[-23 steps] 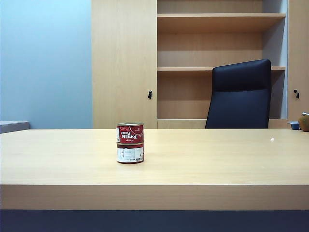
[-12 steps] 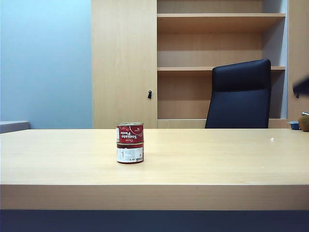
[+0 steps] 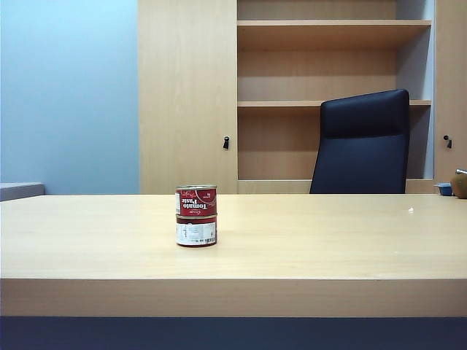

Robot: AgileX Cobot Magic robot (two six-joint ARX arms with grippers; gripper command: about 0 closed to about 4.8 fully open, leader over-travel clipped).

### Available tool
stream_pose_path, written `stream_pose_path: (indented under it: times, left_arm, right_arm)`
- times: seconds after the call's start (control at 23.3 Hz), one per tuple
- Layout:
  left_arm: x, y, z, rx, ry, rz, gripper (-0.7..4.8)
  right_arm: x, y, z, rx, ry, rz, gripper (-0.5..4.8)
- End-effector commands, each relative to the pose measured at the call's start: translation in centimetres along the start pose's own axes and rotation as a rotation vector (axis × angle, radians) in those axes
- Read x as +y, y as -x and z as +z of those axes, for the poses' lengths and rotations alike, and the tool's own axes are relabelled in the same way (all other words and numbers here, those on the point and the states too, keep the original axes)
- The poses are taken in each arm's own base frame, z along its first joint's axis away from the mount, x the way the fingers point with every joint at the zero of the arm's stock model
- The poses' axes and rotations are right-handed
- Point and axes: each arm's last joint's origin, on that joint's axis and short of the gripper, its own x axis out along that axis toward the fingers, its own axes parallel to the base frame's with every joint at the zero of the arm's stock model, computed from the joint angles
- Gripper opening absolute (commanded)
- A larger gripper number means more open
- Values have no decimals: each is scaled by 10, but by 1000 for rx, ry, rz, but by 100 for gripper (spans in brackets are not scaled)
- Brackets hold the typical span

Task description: Stack a can of tomatoes on the right onto the can of tomatoes on the left.

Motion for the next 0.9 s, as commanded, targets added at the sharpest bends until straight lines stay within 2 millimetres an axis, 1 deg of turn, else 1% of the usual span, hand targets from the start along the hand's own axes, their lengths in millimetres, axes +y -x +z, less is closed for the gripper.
stream_pose_path:
  times: [0.04, 0.13, 0.21, 0.34, 0.9]
  left_arm:
    - [0, 0, 2, -11, -1, -2, -5]
    - [0, 0, 2, -11, -1, -2, -5]
    - [0, 0, 2, -11, -1, -2, -5]
    - [0, 0, 2, -11, -1, -2, -5]
    - [0, 0, 2, -11, -1, -2, -5]
  right_arm:
    - [-10, -1, 2, -31, -13, -39, 9]
    - [-19, 0, 0, -18, -23, -97, 9]
    - [-22, 0, -3, 17, -28, -123, 9]
    - [-22, 0, -8, 71, -32, -136, 9]
    - [-22, 0, -8, 65, -24, -134, 9]
